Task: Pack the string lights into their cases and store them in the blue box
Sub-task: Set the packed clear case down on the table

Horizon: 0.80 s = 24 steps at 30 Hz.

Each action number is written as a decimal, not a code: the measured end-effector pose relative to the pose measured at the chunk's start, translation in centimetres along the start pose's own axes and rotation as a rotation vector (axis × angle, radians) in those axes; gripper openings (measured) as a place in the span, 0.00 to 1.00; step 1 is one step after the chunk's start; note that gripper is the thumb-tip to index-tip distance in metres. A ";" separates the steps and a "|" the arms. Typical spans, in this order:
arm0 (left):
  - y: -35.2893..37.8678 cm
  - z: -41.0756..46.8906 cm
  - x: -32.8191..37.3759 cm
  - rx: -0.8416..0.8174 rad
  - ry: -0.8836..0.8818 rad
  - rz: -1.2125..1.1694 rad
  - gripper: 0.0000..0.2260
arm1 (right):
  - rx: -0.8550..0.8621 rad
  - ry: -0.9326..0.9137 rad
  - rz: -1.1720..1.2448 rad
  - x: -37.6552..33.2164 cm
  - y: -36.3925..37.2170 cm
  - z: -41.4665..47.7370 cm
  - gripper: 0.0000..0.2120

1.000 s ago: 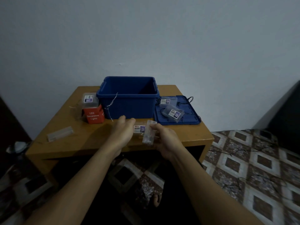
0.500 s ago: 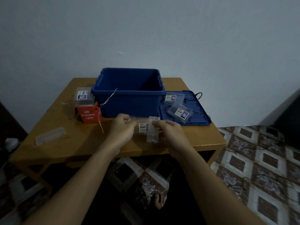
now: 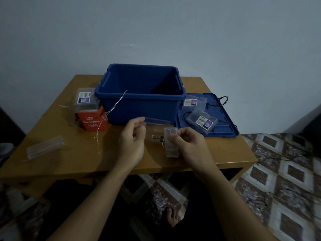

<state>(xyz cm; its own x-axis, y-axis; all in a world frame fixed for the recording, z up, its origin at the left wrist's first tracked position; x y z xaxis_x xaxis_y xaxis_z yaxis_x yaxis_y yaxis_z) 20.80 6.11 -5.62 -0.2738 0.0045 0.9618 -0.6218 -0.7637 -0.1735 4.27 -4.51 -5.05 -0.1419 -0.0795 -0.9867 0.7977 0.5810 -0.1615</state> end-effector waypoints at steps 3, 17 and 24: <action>0.1 0.1 -0.7 -0.035 -0.023 -0.066 0.10 | -0.034 -0.007 -0.048 -0.1 0.1 0.5 0.10; 0.2 -0.4 0.3 -0.112 0.135 -0.040 0.16 | -0.174 -0.332 -0.135 -8.0 -0.3 2.6 0.07; 0.2 -1.0 1.3 -0.119 0.247 0.003 0.15 | -0.187 -0.435 -0.252 -7.8 0.6 2.7 0.07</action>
<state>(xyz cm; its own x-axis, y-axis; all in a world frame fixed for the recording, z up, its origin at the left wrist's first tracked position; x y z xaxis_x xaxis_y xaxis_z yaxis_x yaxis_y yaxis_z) 19.62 6.61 -4.61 -0.4377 0.1706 0.8828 -0.6983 -0.6829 -0.2143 7.47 -5.69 2.53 -0.0279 -0.5403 -0.8410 0.6469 0.6317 -0.4273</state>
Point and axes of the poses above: each hand's wrist, its own z-axis towards the middle knuckle, its own y-axis out of the palm, x = y × z, the point moved 10 cm from there along z, towards the middle knuckle
